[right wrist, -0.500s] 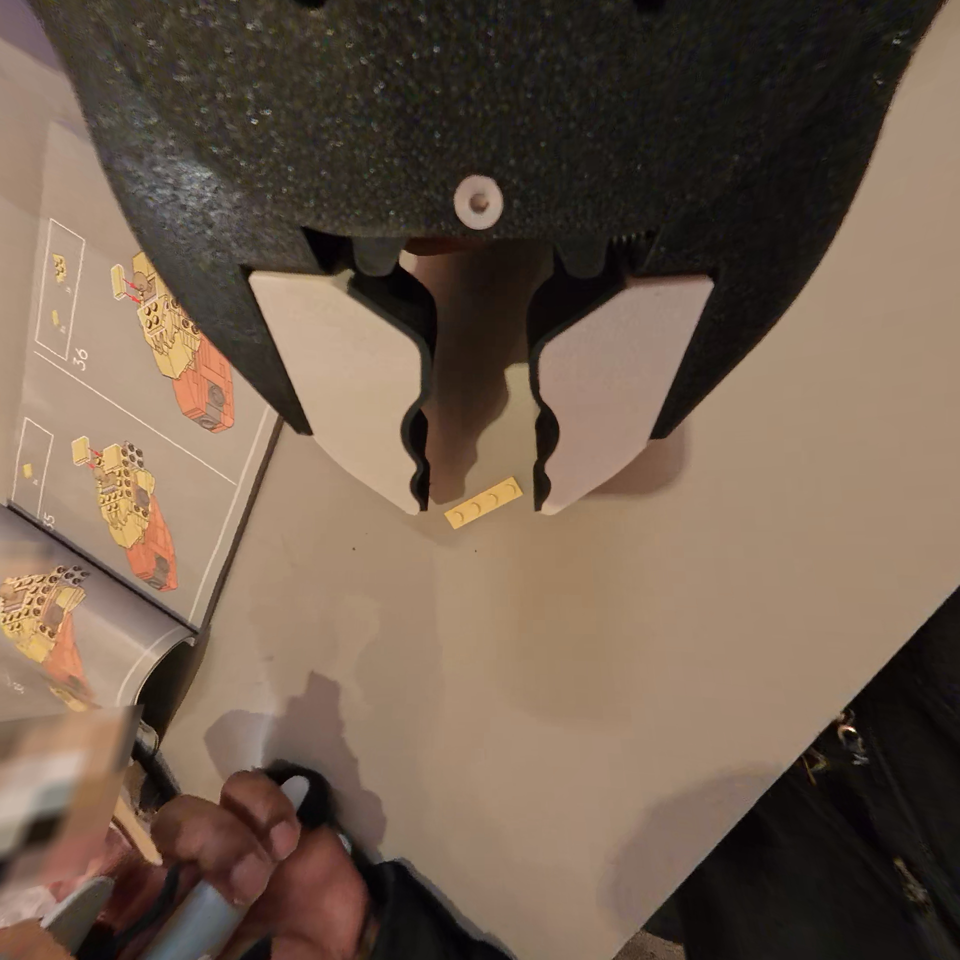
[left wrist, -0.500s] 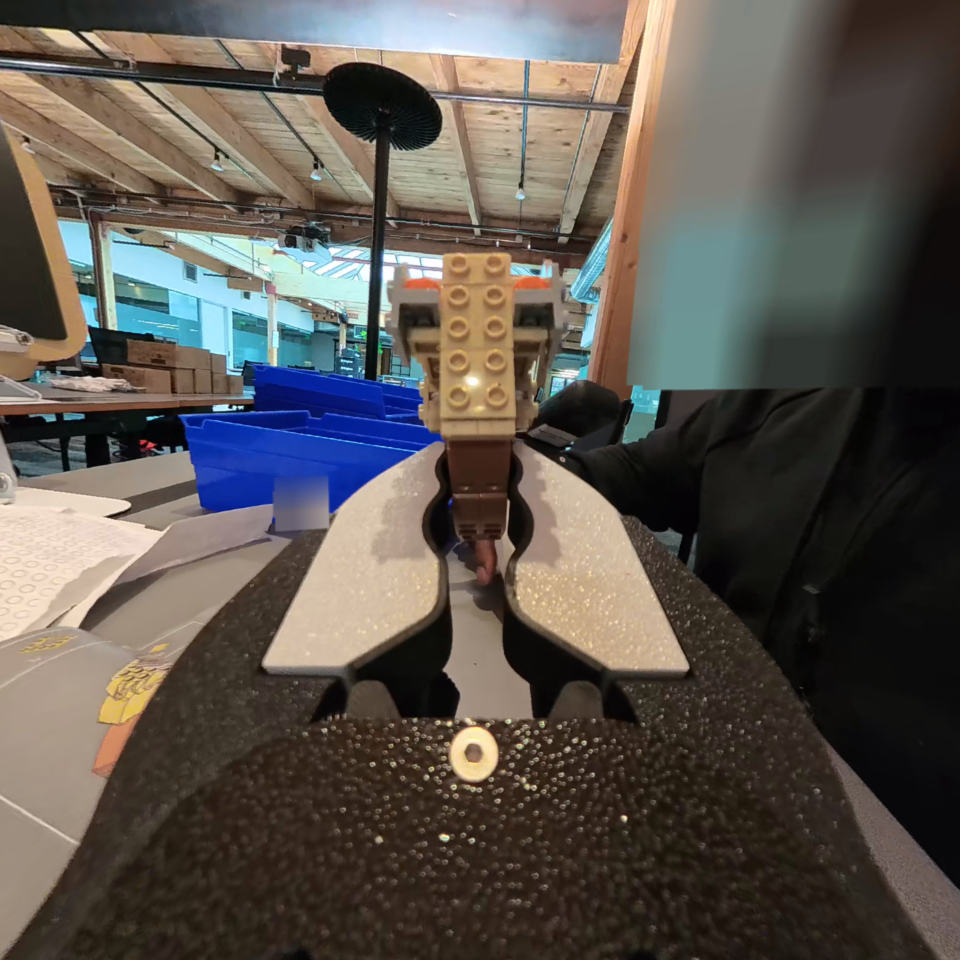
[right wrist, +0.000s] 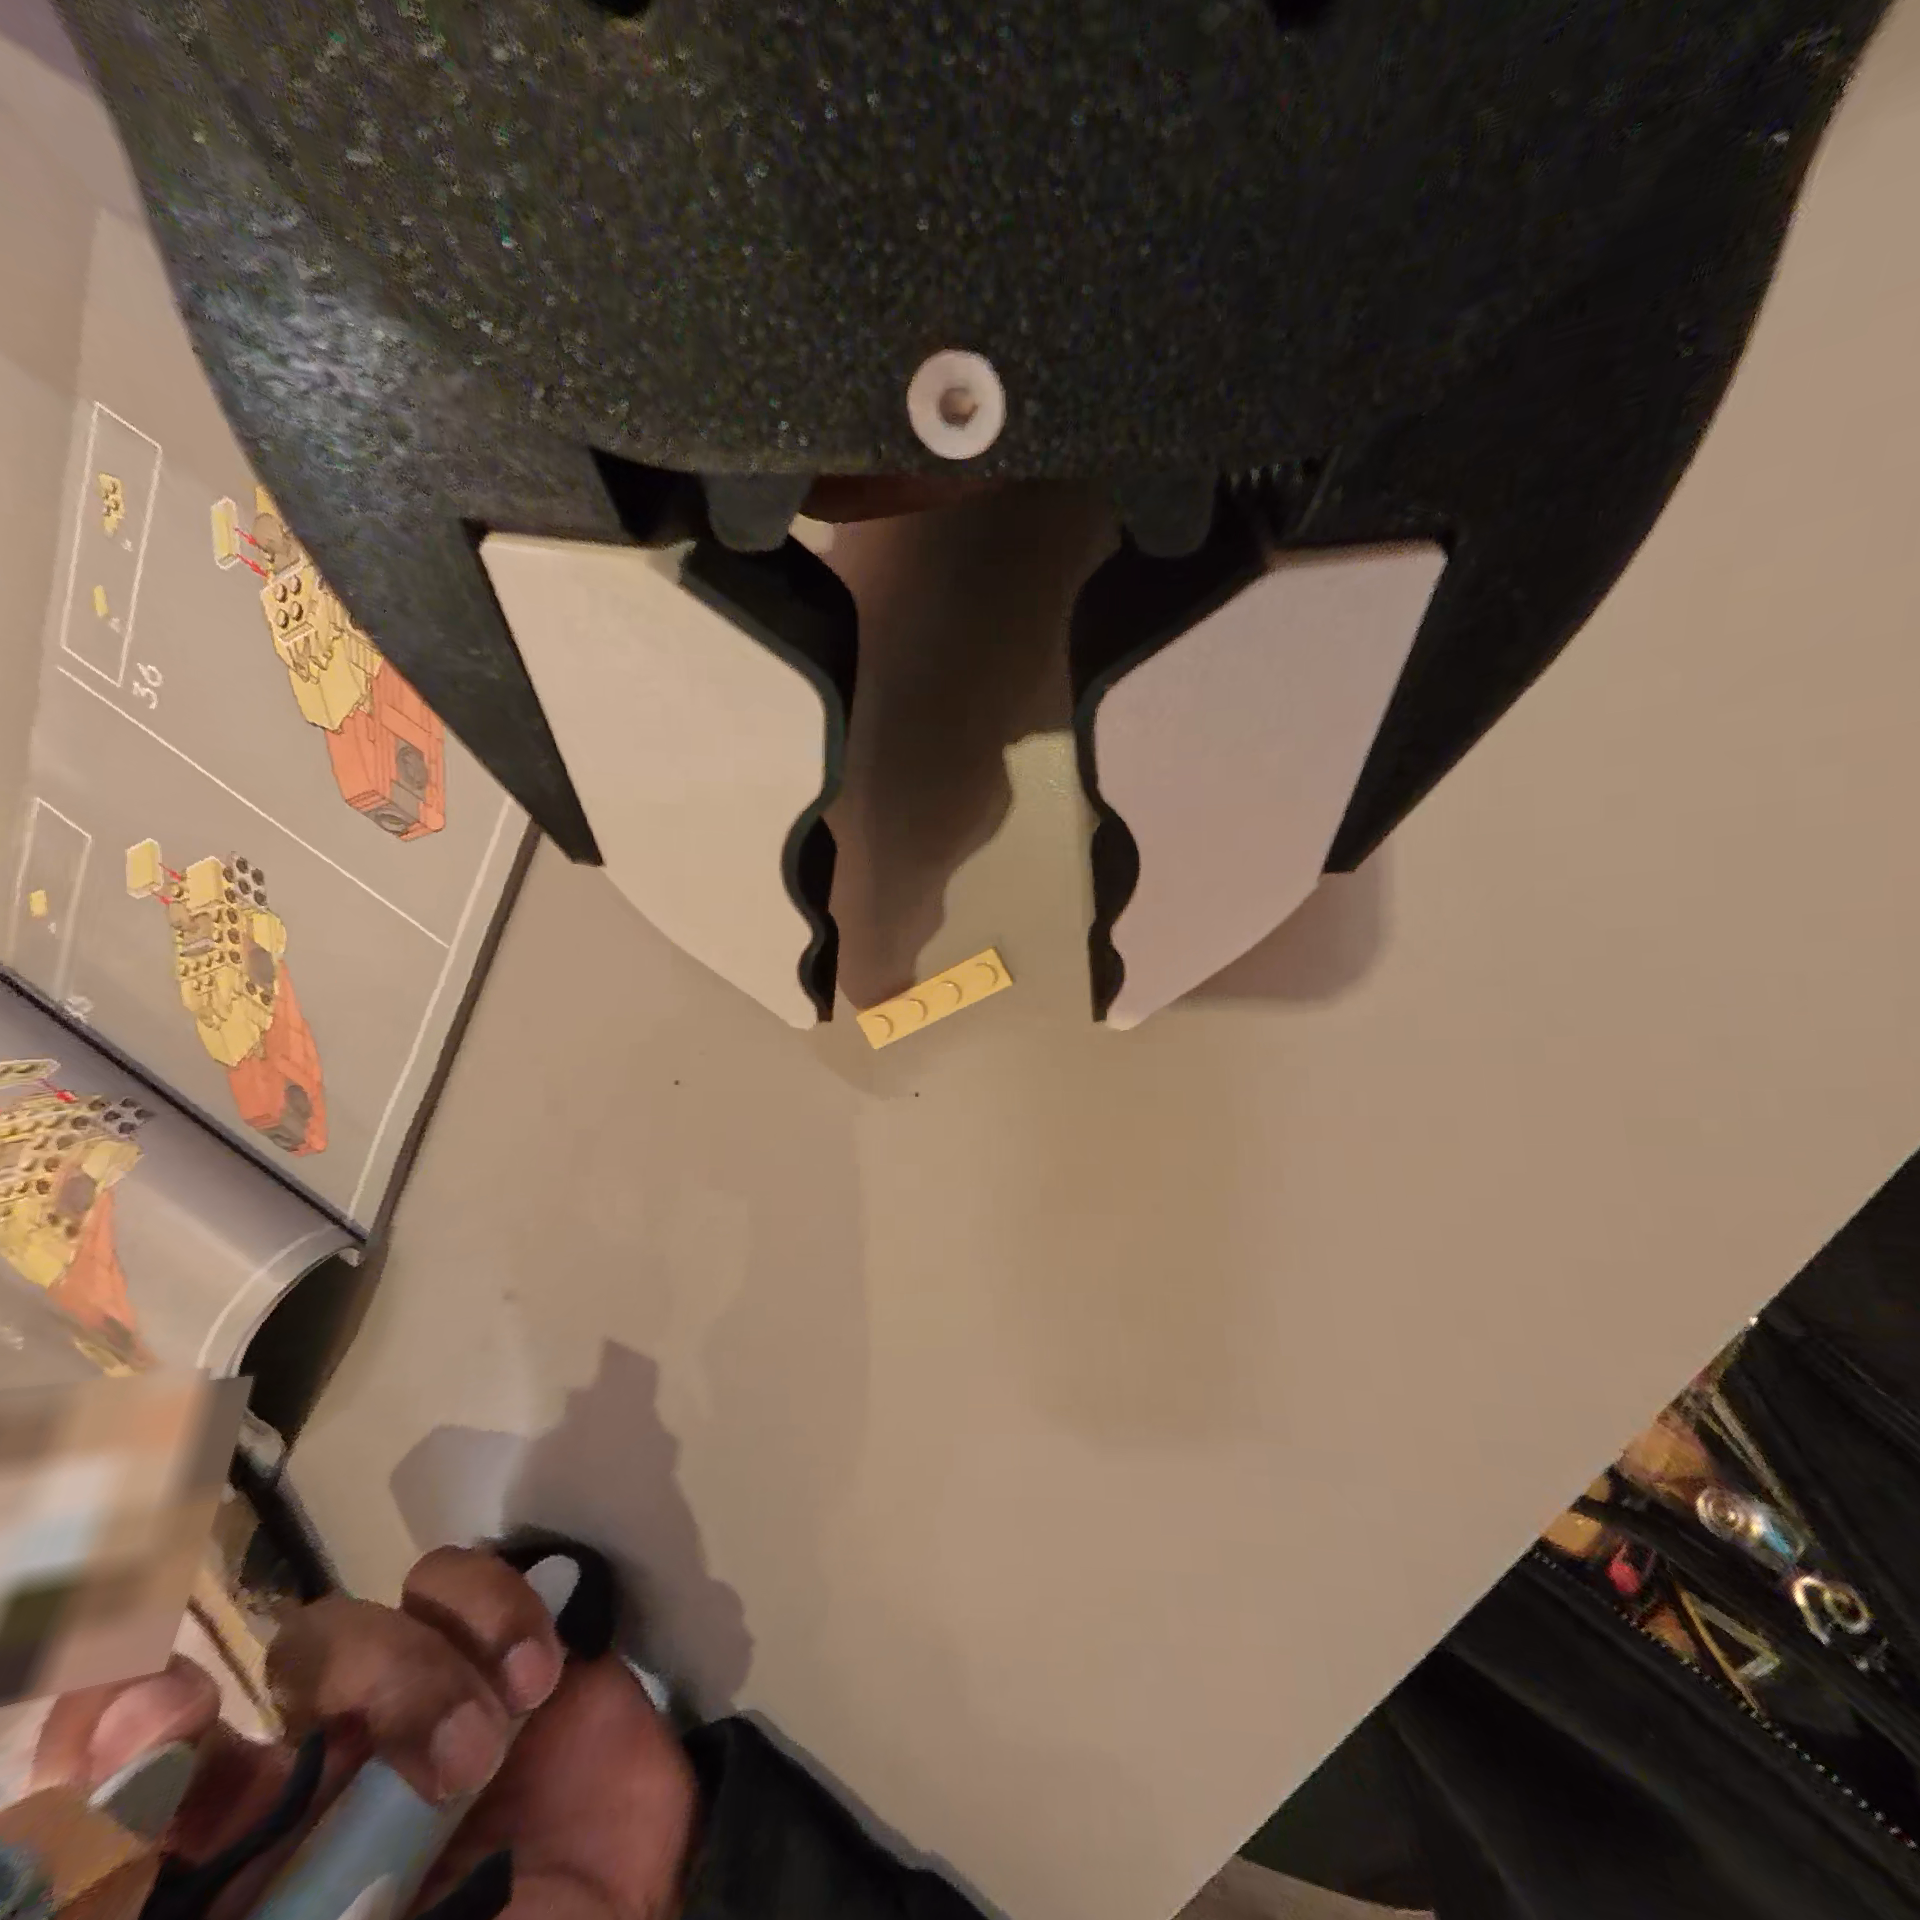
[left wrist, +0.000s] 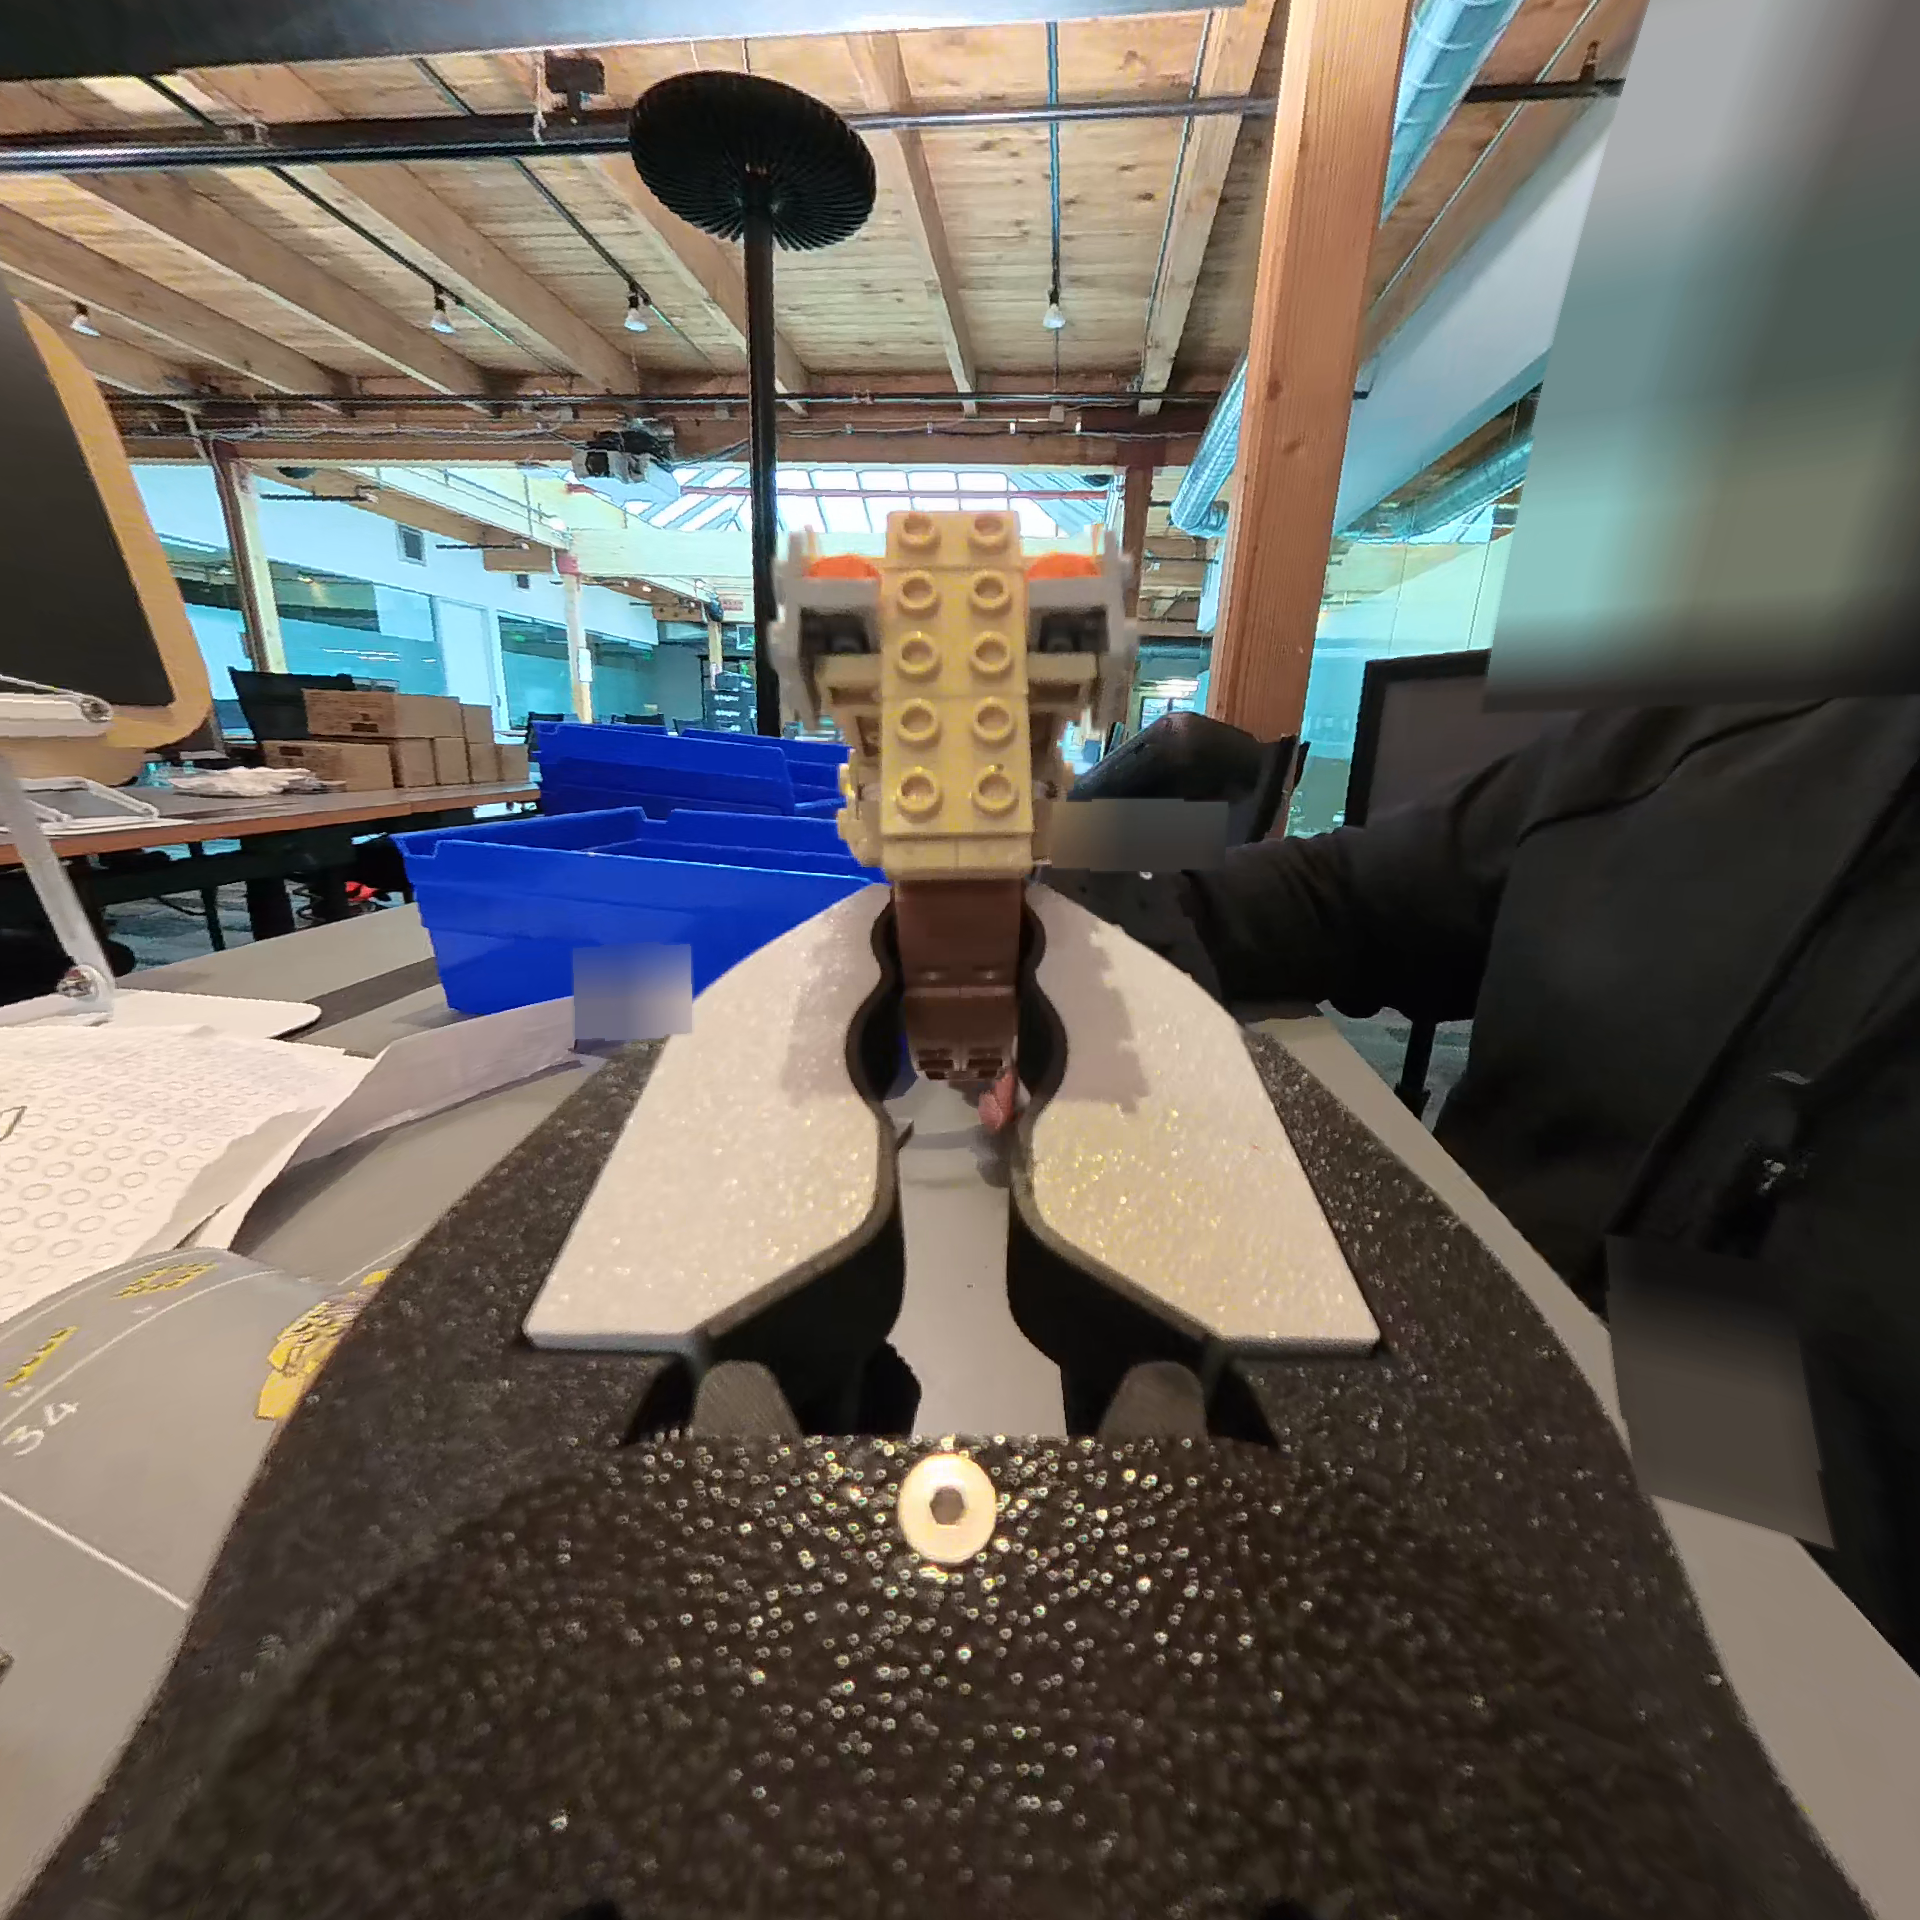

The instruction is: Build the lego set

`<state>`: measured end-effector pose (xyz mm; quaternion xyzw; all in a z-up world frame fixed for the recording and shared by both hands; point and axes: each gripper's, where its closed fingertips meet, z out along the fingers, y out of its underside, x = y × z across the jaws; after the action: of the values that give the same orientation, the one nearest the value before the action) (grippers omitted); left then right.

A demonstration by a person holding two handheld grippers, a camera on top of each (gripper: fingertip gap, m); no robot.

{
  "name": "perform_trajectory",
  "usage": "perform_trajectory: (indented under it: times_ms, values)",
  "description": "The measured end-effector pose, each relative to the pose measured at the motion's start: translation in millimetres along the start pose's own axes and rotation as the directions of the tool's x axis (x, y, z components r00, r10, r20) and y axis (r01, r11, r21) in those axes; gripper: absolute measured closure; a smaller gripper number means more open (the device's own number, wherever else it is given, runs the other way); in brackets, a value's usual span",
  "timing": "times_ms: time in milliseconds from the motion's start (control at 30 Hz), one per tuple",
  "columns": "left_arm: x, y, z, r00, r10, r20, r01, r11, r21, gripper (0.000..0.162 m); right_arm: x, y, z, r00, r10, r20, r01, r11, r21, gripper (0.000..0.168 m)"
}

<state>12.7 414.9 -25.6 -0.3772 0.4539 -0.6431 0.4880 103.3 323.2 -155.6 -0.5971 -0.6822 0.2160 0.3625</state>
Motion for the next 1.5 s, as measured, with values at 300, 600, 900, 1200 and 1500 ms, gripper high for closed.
perform_trajectory:
  times_ms: [300, 600, 900, 1200, 1500]
  values:
    - [2, -1, -1, 1.0, -0.015, -0.027, 0.016, 1.0, 0.012, 0.145, 4, -4, -1, 0.991, 0.002, 0.135, 0.013, 0.994, -0.11, 0.115]
    - [12, 2, 0, 0.998, 0.021, -0.064, -0.022, 1.0, -0.013, 0.144, 13, 9, 4, 0.99, -0.006, 0.14, 0.024, 0.992, -0.124, 0.112]
    - [19, 6, 3, 0.994, 0.019, -0.105, -0.023, 0.999, -0.037, 0.144, 14, 15, 3, 0.978, 0.025, 0.207, 0.006, 0.989, -0.148, 0.115]
    - [21, 7, 3, 0.993, 0.019, -0.118, -0.024, 0.999, -0.047, 0.144, 12, 12, 7, 0.957, -0.013, 0.291, 0.056, 0.989, -0.14, 0.129]
    - [24, 9, 5, 0.991, 0.024, -0.133, -0.032, 0.998, -0.061, 0.144, 9, 11, 8, 0.951, -0.007, 0.31, 0.053, 0.989, -0.139, 0.128]
